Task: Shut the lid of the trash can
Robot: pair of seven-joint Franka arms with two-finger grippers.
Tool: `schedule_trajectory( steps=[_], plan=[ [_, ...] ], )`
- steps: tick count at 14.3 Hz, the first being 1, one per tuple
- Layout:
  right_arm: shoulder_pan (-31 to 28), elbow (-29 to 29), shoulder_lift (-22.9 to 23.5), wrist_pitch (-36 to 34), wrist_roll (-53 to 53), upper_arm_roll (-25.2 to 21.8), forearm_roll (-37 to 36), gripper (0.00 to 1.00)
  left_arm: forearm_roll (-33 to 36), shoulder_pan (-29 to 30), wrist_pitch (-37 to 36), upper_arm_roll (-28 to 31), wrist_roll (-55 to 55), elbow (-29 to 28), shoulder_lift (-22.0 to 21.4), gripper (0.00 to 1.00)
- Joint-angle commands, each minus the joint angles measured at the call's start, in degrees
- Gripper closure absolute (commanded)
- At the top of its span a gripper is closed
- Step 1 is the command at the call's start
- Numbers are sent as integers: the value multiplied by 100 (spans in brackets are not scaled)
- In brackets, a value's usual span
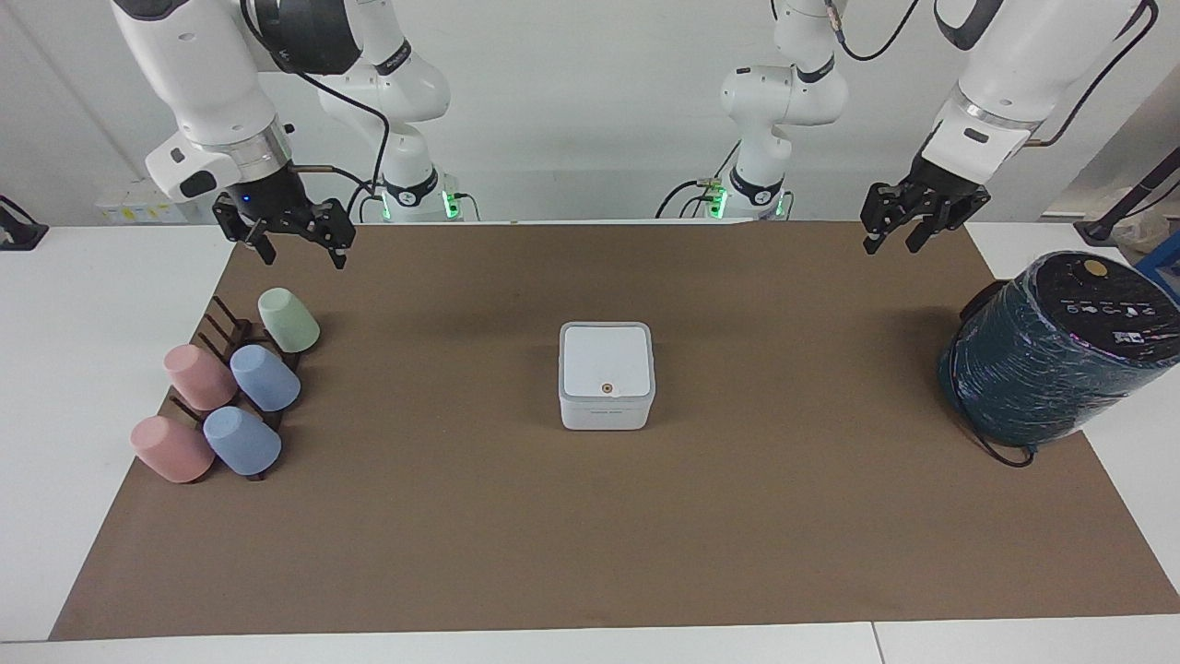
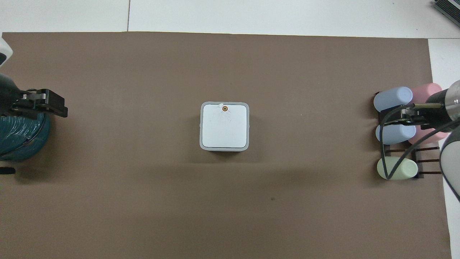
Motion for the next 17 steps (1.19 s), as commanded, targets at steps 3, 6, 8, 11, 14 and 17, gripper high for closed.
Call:
schedule_trajectory(
  steps=[3,6,8,11,14,17],
  plan=[
    [-49,1,-29,-72,-86,19,96,0,25,70,37,-48,374,-131,-97,0],
    [-49,1,-29,-72,-86,19,96,0,210,105,194,-31,1272,-148,-97,0],
    [-49,1,-29,-72,-86,10,96,0,210,193,466,-30,1220,-245,-106,0],
    [-49,1,-29,-72,-94,19,96,0,210,176,538,-39,1211,-394,-193,0],
    [-49,1,-29,-72,-86,10,96,0,218,176,537,-30,1238,-605,-299,0],
    [-49,1,-29,-72,-86,19,96,0,218,193,529,-30,1247,-632,-299,0]
  ],
)
